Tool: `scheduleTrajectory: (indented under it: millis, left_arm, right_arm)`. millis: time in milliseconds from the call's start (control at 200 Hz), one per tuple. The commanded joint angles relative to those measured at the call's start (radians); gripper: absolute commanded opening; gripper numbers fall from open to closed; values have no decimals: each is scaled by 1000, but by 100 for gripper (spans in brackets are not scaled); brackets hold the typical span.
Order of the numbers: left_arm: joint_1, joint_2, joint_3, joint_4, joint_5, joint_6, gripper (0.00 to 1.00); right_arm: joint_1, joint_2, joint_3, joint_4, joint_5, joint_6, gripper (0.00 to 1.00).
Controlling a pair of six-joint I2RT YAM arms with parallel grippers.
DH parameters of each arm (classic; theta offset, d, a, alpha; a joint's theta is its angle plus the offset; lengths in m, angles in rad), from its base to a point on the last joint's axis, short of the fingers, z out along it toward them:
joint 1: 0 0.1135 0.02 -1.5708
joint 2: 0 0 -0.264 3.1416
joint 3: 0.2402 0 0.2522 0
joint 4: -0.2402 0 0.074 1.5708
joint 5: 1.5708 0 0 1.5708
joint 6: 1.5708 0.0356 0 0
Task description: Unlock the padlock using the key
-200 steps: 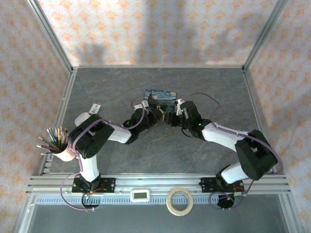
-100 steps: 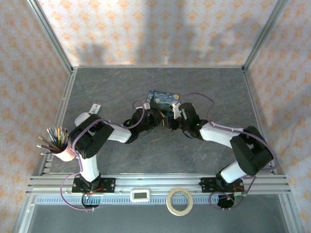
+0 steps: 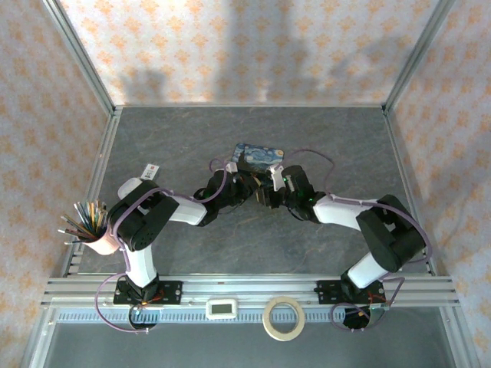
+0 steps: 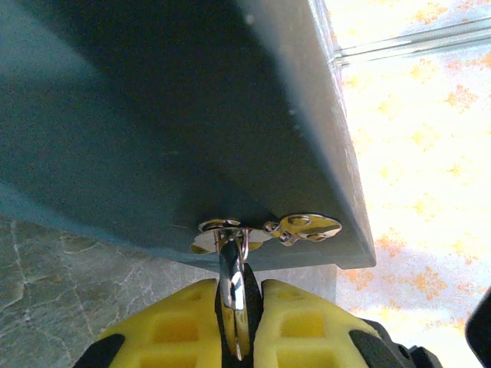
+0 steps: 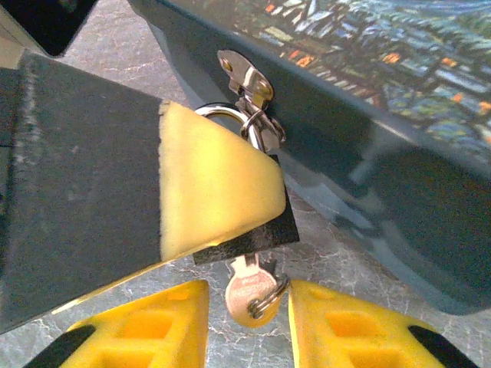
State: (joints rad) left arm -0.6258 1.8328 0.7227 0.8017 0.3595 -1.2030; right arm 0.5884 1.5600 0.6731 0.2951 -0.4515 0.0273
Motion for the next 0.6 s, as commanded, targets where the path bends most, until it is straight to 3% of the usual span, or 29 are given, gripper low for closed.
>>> scheduleTrajectory:
  millis: [0, 130, 355, 460, 591]
  left_arm:
    - [8, -46, 5, 95, 24, -20, 0]
    - [8, -53, -1, 108, 28, -28, 0]
    - [9, -52, -19, 122, 32, -26, 0]
    - [8, -48, -33, 123, 32, 2, 0]
    - [9, -36, -66, 173, 22, 85, 0]
  right_arm:
    - [4, 18, 16, 41, 37, -21, 33]
    - [4, 13, 14, 62, 69, -17, 30]
    - [4, 12, 26, 96, 32, 56, 5]
    - [-6, 18, 47, 84, -17, 114, 0]
    - [-60, 43, 62, 90, -172, 220, 0]
